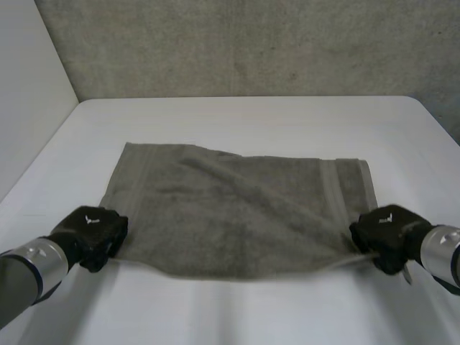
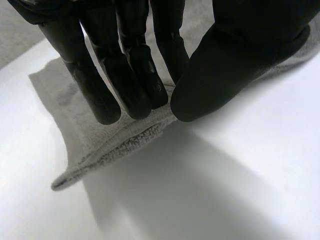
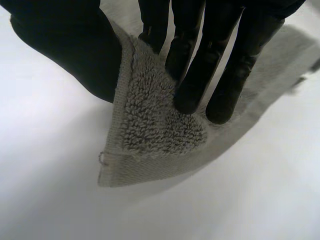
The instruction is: Fold the towel.
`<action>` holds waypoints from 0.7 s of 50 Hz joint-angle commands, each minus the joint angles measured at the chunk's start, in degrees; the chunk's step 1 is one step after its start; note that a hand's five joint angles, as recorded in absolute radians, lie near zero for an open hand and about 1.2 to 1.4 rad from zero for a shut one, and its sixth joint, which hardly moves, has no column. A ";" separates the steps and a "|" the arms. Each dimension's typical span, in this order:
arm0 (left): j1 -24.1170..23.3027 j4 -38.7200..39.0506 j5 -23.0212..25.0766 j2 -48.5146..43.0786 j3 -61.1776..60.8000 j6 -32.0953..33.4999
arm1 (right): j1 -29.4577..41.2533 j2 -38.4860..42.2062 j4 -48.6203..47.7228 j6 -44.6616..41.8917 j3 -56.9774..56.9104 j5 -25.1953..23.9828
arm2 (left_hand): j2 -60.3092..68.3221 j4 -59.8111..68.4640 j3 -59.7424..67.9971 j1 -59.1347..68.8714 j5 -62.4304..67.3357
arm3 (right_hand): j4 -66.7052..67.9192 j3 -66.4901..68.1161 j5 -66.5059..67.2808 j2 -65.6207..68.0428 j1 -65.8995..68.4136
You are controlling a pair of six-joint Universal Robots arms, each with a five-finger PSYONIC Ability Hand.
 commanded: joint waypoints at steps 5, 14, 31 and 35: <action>-1.09 0.17 0.15 1.01 1.18 4.39 | 0.05 -2.45 8.99 -9.20 -4.54 -0.07 | 10.26 10.27 10.33 12.94 11.60 | 11.67 11.82 12.80 12.26 24.14; -3.55 5.52 0.15 -5.93 10.24 3.78 | 1.19 4.83 7.85 -3.93 -12.20 0.02 | 10.26 10.27 10.33 12.94 11.60 | 11.67 11.82 12.80 12.26 24.14; -2.76 7.73 0.50 -9.37 9.10 3.51 | 2.51 10.29 -11.58 14.01 -13.09 4.14 | -26.22 -26.21 -26.15 -23.54 -24.88 | 11.67 11.82 12.80 12.26 24.14; -2.41 7.12 0.50 -8.58 7.70 3.34 | 2.51 10.73 -11.67 12.78 -12.39 5.02 | -28.89 -28.88 -28.82 -26.21 -27.55 | 11.67 11.82 12.80 12.26 24.14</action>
